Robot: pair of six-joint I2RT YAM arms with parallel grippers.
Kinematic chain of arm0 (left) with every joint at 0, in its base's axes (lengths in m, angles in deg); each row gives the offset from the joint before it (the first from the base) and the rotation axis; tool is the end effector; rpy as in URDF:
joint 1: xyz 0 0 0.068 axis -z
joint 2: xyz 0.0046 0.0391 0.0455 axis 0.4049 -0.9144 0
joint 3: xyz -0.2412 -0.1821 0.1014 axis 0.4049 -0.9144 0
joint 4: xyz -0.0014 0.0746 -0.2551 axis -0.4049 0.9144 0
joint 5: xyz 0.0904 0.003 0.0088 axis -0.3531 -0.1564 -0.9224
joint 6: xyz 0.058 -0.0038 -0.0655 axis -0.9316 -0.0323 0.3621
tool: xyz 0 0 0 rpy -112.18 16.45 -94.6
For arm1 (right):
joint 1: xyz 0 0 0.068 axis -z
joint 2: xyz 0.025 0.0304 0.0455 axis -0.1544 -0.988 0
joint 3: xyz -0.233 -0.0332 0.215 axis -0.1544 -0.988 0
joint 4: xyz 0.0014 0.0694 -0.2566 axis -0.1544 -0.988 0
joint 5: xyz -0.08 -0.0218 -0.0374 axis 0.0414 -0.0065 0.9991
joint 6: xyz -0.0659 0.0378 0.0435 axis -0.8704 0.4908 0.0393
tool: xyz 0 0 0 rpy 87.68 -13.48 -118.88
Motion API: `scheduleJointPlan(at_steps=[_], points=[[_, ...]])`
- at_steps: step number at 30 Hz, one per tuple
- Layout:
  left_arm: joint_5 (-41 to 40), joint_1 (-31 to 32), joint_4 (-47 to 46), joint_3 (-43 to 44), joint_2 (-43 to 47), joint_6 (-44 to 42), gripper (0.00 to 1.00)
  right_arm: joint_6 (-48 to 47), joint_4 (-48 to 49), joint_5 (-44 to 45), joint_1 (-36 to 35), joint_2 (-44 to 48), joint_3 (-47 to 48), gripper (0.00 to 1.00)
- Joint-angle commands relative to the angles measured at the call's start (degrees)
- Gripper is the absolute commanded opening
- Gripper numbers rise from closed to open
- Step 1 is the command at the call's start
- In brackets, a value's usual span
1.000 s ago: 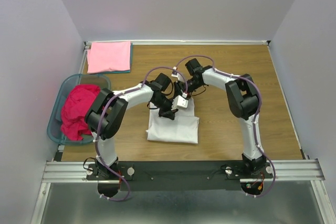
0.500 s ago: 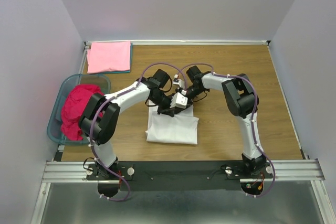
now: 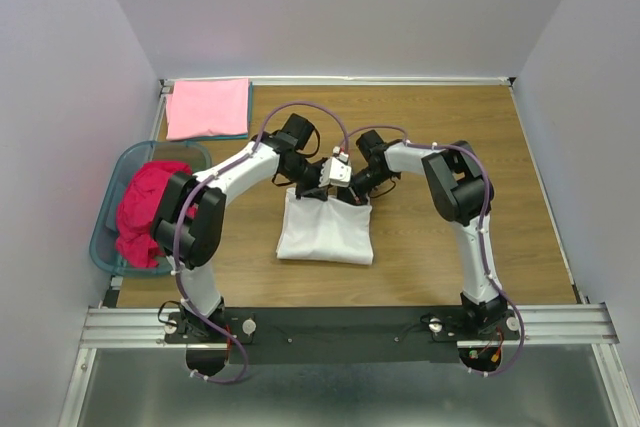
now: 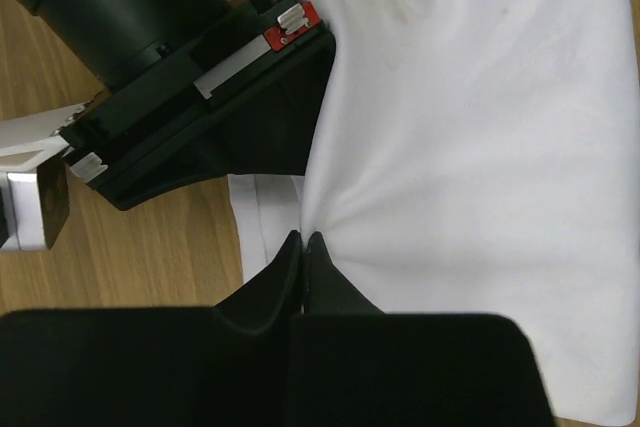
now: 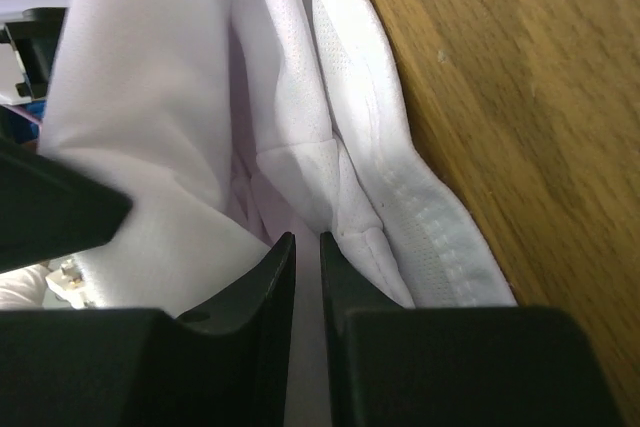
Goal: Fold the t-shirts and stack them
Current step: Fold the tshirt
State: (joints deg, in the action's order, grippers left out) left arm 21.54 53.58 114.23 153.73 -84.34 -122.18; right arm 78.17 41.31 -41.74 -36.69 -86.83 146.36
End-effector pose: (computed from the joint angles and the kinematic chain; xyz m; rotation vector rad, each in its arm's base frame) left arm 0.3141 -0.2388 0.2318 1.8548 1.6547 -0.7986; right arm 0.3703 0.2730 0.1030 0.7122 -2.4762 -1.5534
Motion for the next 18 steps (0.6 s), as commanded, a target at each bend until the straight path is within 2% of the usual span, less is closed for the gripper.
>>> scheduleJointPlan(at_steps=[1,10,18], points=[[-0.8,0.1,-0.3,-1.3,0.0,-2.0,0.0,-2.3,0.3,7.1,-0.1,1.3,0.6,0.24],[-2.2,2.8,-3.9,-9.0,4.8,-3.9,0.0,-2.6,-1.3,15.0,-0.1,8.8,6.8,0.27],[-4.6,6.6,-7.6,-12.5,1.7,-2.8,0.0,-5.4,-3.2,20.3,-0.1,10.5,10.6,0.31]])
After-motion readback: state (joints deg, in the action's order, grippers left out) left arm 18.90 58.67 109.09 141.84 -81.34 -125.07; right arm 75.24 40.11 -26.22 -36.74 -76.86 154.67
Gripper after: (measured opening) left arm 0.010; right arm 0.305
